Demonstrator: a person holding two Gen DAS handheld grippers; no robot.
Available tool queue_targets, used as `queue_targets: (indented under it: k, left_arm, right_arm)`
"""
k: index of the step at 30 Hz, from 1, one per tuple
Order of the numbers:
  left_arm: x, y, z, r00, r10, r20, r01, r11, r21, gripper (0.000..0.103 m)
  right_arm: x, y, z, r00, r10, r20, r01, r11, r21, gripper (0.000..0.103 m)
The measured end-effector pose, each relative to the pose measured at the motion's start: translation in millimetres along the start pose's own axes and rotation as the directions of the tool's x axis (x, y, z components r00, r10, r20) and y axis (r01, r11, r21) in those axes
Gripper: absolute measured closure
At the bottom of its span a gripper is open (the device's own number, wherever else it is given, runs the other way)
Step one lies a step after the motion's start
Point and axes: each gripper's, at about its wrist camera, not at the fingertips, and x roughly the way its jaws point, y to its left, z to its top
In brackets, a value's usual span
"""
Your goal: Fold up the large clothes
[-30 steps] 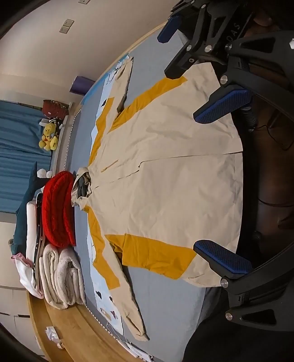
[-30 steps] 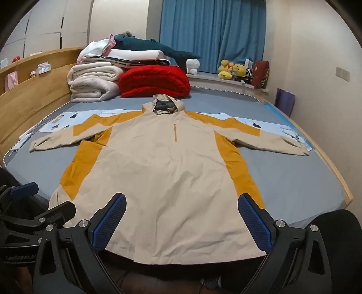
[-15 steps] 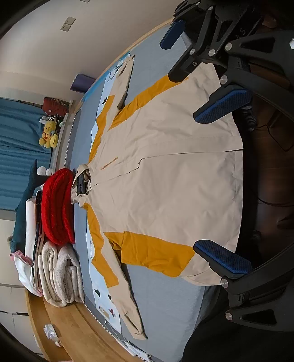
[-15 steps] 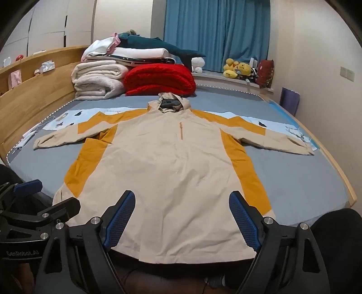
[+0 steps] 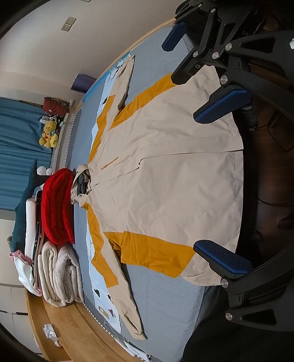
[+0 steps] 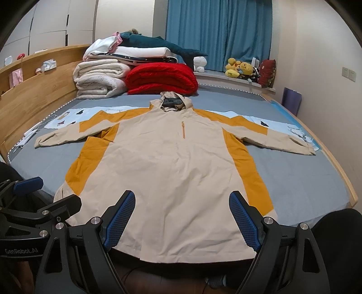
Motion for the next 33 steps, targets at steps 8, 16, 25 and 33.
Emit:
queue_targets:
  k: [8, 16, 25, 33]
  left_arm:
    - [0.1, 0.3, -0.3, 1.000, 0.000, 0.000, 0.000, 1.000, 0.000, 0.001]
    - [0.2, 0.7, -0.3, 1.000, 0.000, 0.000, 0.000, 1.000, 0.000, 0.001]
    - [0.2, 1.1, -0.3, 1.000, -0.001, -0.001, 0.001, 1.000, -0.001, 0.001]
    - [0.2, 1.8, -0.3, 1.000, -0.002, -0.001, 0.002, 1.000, 0.001, 0.001]
  right_arm:
    - [-0.2, -0.7, 1.5, 1.000, -0.001, -0.001, 0.001, 1.000, -0.001, 0.018]
    - [-0.6, 0.6, 1.2, 1.000, -0.001, -0.002, 0.001, 1.000, -0.002, 0.018]
    - [-0.5, -1.1, 2.6, 1.000, -0.001, -0.003, 0.001, 1.000, -0.002, 0.018]
    - [-0.9, -0.4, 3.0, 1.000, -0.002, -0.004, 0.002, 1.000, -0.001, 0.018]
